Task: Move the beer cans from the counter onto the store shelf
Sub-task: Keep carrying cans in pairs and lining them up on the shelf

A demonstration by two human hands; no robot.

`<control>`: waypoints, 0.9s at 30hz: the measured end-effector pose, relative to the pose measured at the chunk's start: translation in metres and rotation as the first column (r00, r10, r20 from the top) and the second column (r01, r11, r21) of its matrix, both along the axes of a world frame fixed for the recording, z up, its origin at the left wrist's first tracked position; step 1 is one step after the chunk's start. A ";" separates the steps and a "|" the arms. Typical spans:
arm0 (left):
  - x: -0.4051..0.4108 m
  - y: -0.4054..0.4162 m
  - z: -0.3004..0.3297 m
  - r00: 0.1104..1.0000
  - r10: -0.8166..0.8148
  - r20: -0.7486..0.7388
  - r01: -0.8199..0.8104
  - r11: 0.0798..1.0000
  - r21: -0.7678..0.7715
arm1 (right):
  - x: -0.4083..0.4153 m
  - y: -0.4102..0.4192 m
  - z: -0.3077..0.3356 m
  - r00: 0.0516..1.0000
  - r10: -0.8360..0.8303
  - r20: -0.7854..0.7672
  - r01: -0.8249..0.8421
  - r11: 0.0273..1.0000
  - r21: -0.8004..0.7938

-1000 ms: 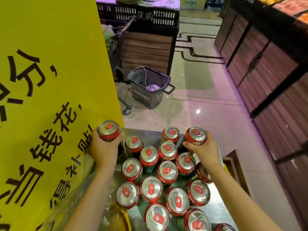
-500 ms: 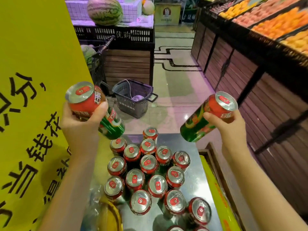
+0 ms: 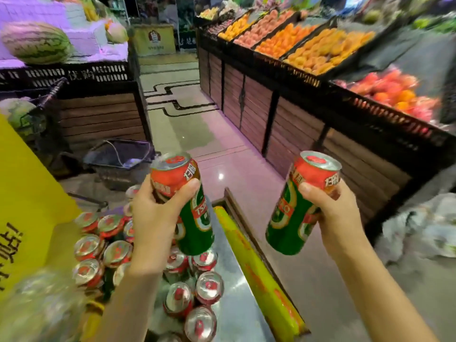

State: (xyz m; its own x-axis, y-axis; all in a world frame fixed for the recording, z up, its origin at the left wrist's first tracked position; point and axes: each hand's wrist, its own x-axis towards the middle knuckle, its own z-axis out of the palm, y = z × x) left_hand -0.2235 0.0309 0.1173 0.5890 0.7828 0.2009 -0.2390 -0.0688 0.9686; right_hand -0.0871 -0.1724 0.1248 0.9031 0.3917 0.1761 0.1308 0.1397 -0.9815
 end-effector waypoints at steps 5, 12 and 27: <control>0.022 -0.098 -0.007 0.981 -0.189 -0.052 0.185 0.980 -0.072 | -0.016 -0.118 -0.016 0.978 -0.197 -0.074 0.194 0.980 -0.053; 0.057 -0.257 -0.013 0.892 -0.443 -0.092 0.430 0.893 -0.130 | -0.051 -0.295 -0.032 0.859 -0.484 -0.168 0.478 0.875 -0.075; 0.083 -0.603 -0.033 0.336 -0.928 -0.158 0.921 0.359 -0.152 | -0.190 -0.597 -0.062 0.337 -0.916 -0.219 0.918 0.371 -0.138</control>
